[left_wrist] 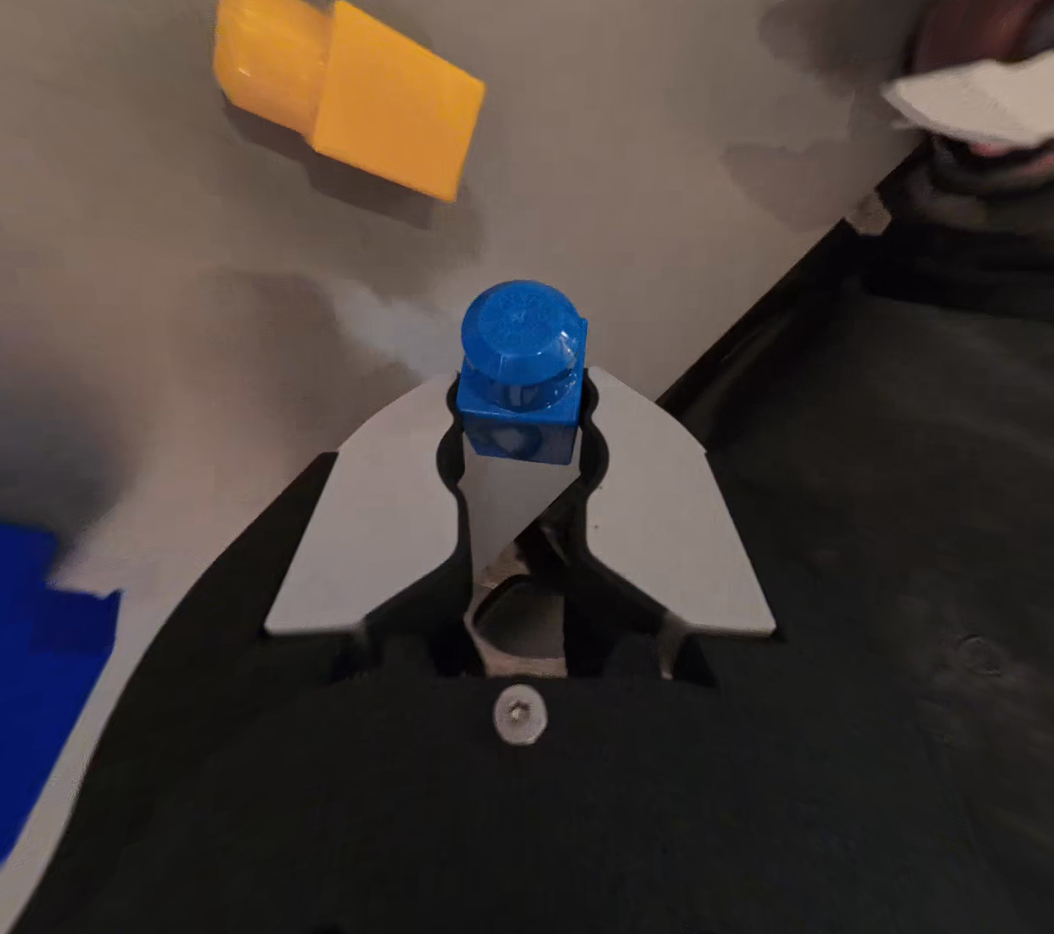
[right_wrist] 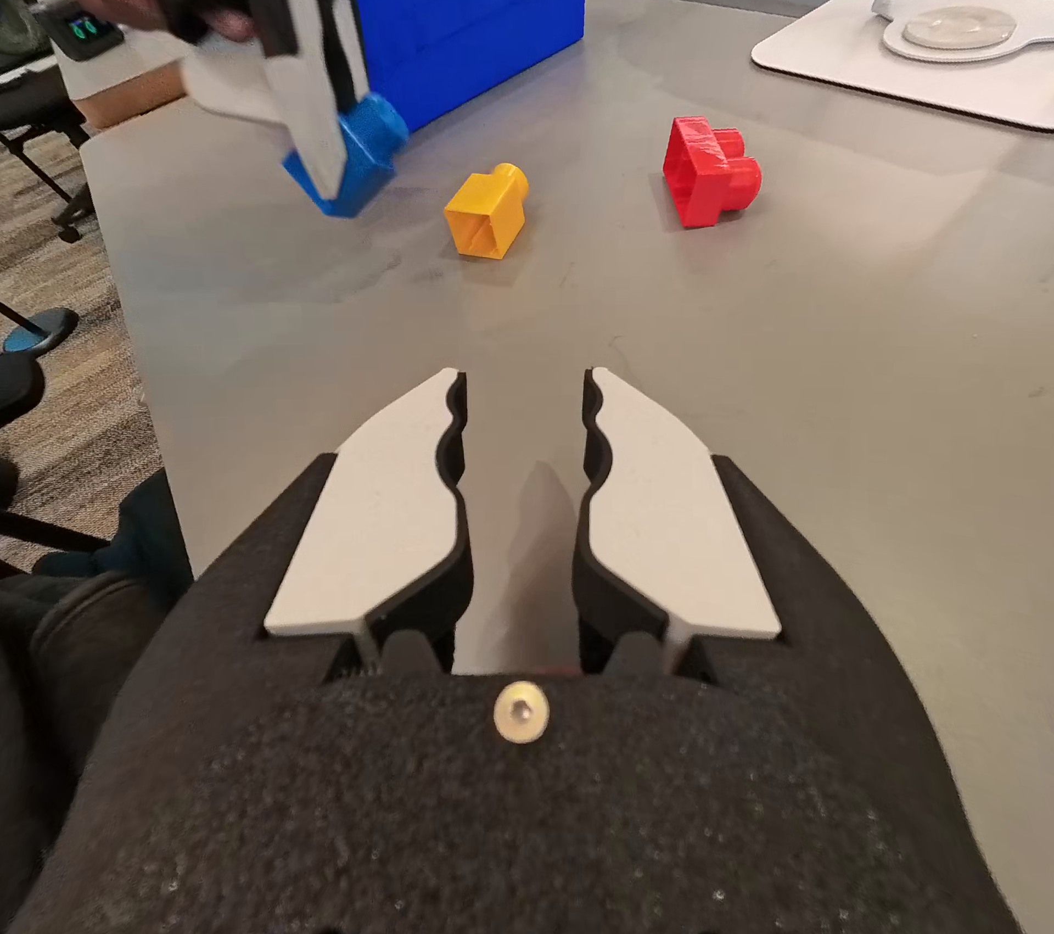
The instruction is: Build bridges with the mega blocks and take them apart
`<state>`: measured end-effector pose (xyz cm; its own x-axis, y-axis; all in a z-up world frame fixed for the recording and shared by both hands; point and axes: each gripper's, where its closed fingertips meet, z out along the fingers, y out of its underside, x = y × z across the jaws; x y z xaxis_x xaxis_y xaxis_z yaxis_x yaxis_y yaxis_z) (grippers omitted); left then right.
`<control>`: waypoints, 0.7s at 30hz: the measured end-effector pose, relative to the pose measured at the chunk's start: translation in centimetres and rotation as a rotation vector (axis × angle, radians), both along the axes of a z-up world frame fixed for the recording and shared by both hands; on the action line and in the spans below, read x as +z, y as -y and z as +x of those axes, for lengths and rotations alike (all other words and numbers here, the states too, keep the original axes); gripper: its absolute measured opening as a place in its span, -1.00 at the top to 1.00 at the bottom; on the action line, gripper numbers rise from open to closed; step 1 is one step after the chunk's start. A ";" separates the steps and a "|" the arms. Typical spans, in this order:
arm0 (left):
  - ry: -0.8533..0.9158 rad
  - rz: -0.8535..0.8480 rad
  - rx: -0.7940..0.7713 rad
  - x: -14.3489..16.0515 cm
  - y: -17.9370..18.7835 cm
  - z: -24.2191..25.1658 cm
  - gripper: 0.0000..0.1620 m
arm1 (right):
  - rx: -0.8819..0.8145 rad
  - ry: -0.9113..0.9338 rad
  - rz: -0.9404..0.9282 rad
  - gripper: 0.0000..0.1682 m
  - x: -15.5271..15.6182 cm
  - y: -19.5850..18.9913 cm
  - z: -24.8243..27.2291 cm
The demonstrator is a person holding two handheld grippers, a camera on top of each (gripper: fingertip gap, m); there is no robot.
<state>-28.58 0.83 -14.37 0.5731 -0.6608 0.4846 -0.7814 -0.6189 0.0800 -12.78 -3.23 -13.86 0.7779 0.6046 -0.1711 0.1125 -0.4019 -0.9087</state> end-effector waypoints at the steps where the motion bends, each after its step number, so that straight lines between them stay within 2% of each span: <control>1: -0.016 -0.025 0.030 -0.8 -0.4 0.1 0.54 | 0.001 0.000 -0.002 0.54 0.0 0.0 0.0; 4: -0.054 -0.043 0.148 -2.3 -2.4 0.1 0.55 | 0.000 0.000 0.003 0.54 0.0 0.0 0.0; 8: -0.106 -0.032 0.230 -3.8 -4.5 -0.5 0.55 | 0.005 0.005 0.017 0.54 0.2 0.1 -0.1; 15: -0.056 -0.061 0.295 -3.9 -5.2 1.3 0.55 | 0.011 0.008 0.028 0.54 0.3 0.3 -0.2; 21: 0.026 -0.077 0.340 -3.1 -5.2 2.1 0.42 | 0.015 0.010 0.024 0.54 0.2 0.3 -0.2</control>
